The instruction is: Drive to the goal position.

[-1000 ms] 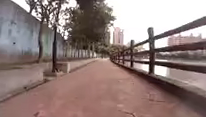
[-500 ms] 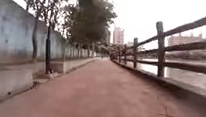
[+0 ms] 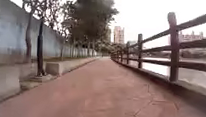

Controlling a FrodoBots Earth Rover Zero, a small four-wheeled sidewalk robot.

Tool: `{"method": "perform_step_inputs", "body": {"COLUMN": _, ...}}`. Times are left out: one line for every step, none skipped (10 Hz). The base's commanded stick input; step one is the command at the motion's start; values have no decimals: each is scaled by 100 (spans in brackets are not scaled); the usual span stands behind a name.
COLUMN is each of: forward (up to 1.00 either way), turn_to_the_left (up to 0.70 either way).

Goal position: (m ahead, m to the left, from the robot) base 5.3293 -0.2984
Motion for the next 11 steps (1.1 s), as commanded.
{"method": "perform_step_inputs", "body": {"forward": 95, "turn_to_the_left": 0}}
{"method": "perform_step_inputs", "body": {"forward": 95, "turn_to_the_left": 0}}
{"method": "perform_step_inputs", "body": {"forward": 95, "turn_to_the_left": 0}}
{"method": "perform_step_inputs", "body": {"forward": 95, "turn_to_the_left": 0}}
{"method": "perform_step_inputs", "body": {"forward": 95, "turn_to_the_left": 0}}
{"method": "perform_step_inputs", "body": {"forward": 96, "turn_to_the_left": 0}}
{"method": "perform_step_inputs", "body": {"forward": 96, "turn_to_the_left": 0}}
{"method": "perform_step_inputs", "body": {"forward": 95, "turn_to_the_left": 0}}
{"method": "perform_step_inputs", "body": {"forward": 96, "turn_to_the_left": 0}}
{"method": "perform_step_inputs", "body": {"forward": 95, "turn_to_the_left": 0}}
{"method": "perform_step_inputs", "body": {"forward": 95, "turn_to_the_left": 0}}
